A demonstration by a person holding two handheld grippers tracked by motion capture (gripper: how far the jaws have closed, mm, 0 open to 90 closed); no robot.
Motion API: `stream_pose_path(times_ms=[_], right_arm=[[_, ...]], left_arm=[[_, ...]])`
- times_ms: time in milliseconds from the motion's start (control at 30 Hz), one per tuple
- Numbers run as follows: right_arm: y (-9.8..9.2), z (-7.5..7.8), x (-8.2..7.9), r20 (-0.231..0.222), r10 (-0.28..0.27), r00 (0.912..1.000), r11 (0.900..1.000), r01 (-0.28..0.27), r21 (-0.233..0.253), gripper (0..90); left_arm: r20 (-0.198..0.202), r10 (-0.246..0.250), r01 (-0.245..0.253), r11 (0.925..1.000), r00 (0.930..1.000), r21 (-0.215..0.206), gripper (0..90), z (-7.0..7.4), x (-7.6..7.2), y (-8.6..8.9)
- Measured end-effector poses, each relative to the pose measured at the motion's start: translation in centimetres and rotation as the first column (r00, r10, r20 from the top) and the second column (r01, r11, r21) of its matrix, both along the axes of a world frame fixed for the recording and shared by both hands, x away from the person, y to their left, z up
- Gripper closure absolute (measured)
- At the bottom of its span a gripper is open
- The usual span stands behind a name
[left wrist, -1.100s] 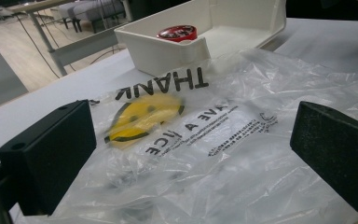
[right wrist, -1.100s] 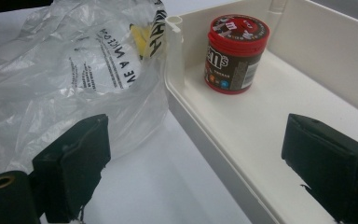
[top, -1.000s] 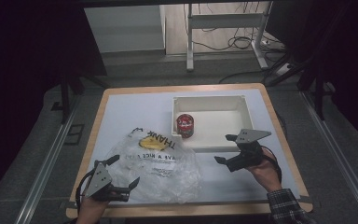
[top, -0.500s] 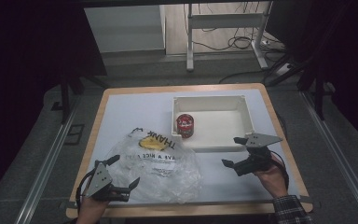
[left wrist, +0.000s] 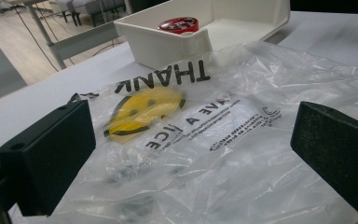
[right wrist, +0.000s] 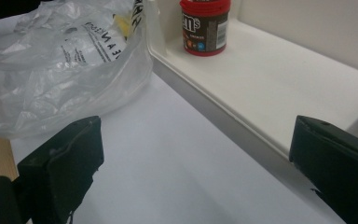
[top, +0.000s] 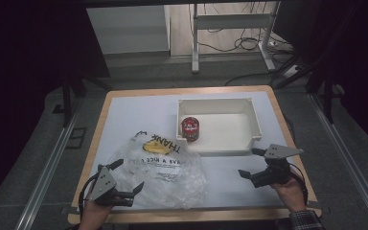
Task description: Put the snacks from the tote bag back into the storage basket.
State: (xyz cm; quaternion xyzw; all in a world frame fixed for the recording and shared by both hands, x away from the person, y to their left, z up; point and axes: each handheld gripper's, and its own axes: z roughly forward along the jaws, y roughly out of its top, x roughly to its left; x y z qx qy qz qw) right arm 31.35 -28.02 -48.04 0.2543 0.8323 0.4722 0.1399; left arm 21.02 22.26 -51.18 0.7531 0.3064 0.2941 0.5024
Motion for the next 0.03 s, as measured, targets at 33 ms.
stream_pose_path(times_ms=[33], right_arm=[[-0.14, -0.03, -0.06, 0.001, -0.002, 1.0, 1.0, 0.002, 0.001, 3.3]], left_arm=[[-0.001, 0.001, -0.001, 1.0, 1.0, -0.002, 0.0, 0.0, 0.03, 0.0]])
